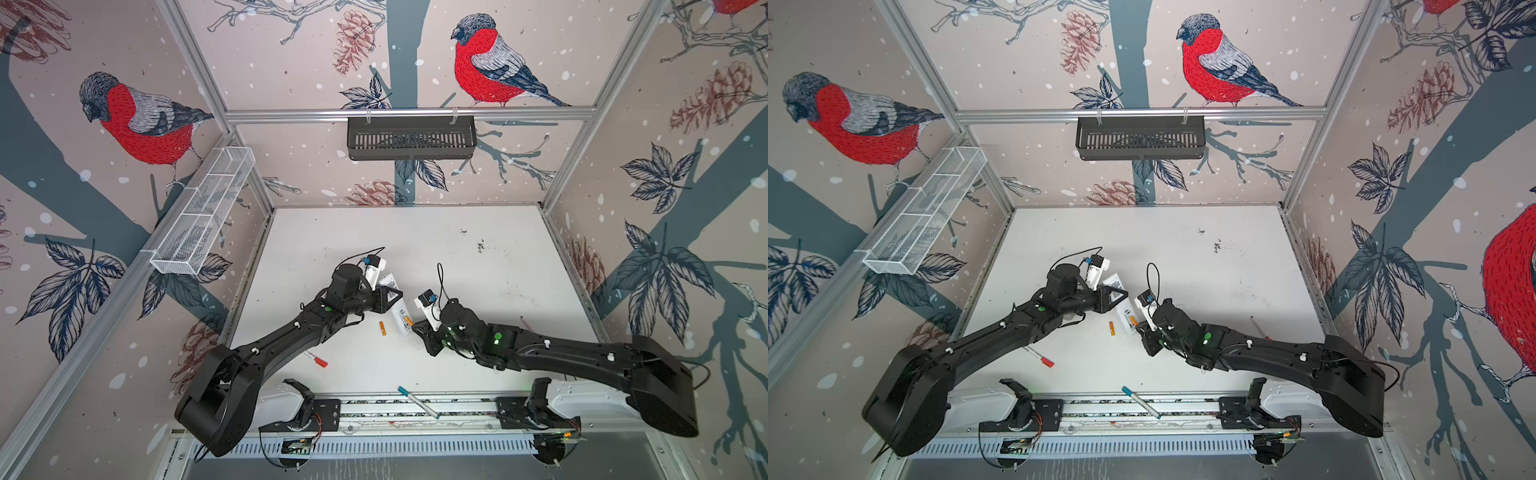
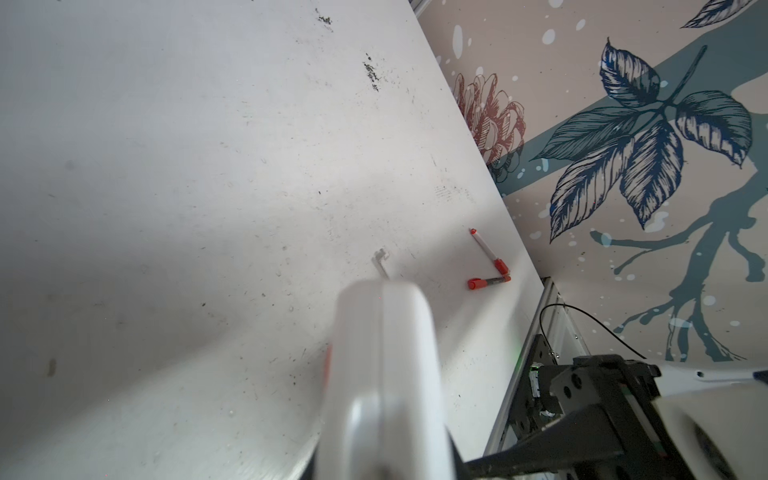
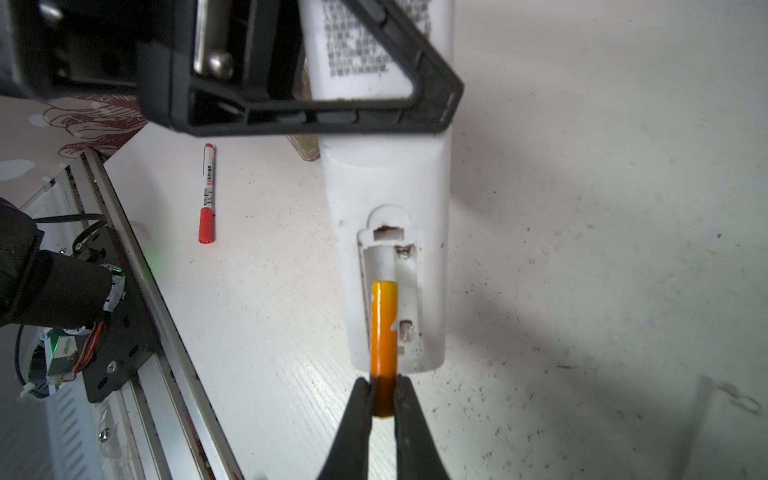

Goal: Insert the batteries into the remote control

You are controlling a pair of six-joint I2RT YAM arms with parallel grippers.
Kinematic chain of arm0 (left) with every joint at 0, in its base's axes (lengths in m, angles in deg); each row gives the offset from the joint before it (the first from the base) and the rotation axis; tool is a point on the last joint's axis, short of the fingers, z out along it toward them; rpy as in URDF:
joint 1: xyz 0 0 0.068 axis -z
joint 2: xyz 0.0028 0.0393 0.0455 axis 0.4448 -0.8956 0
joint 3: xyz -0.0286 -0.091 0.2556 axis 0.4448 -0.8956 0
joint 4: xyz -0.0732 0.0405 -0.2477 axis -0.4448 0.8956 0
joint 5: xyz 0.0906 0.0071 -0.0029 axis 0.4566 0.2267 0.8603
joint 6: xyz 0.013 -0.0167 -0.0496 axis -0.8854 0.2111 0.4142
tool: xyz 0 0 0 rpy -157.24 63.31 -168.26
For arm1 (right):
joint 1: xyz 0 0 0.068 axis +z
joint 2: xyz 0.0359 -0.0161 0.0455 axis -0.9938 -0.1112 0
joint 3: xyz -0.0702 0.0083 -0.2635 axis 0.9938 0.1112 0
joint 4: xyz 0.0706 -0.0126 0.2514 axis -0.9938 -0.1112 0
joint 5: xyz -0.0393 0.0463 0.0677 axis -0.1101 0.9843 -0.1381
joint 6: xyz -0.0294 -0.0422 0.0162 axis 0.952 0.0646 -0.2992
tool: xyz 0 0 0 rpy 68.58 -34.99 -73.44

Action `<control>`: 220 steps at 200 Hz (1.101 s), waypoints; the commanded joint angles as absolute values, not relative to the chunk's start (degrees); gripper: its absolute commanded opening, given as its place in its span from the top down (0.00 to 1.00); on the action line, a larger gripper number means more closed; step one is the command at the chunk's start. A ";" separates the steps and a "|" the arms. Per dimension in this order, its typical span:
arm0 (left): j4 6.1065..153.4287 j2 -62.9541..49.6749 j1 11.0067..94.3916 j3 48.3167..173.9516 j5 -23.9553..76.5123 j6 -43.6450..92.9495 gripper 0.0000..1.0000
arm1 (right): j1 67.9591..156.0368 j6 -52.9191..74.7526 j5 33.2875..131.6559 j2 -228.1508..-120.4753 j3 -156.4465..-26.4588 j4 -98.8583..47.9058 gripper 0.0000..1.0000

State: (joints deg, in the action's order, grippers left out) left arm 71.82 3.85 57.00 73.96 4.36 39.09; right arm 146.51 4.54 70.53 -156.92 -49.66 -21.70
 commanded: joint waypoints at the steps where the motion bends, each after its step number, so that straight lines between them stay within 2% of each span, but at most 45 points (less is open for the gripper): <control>1: 67.24 4.40 56.79 73.55 0.93 40.34 1.00 | 146.05 3.02 69.72 -158.03 -51.46 -22.94 0.88; 115: 63.97 7.11 53.96 70.63 2.29 42.50 1.00 | 145.41 -3.47 66.46 -163.05 -55.51 -26.48 0.88; 220: 59.79 7.12 53.74 69.24 -1.01 44.21 1.00 | 145.14 -2.85 63.72 -166.55 -59.07 -25.39 0.88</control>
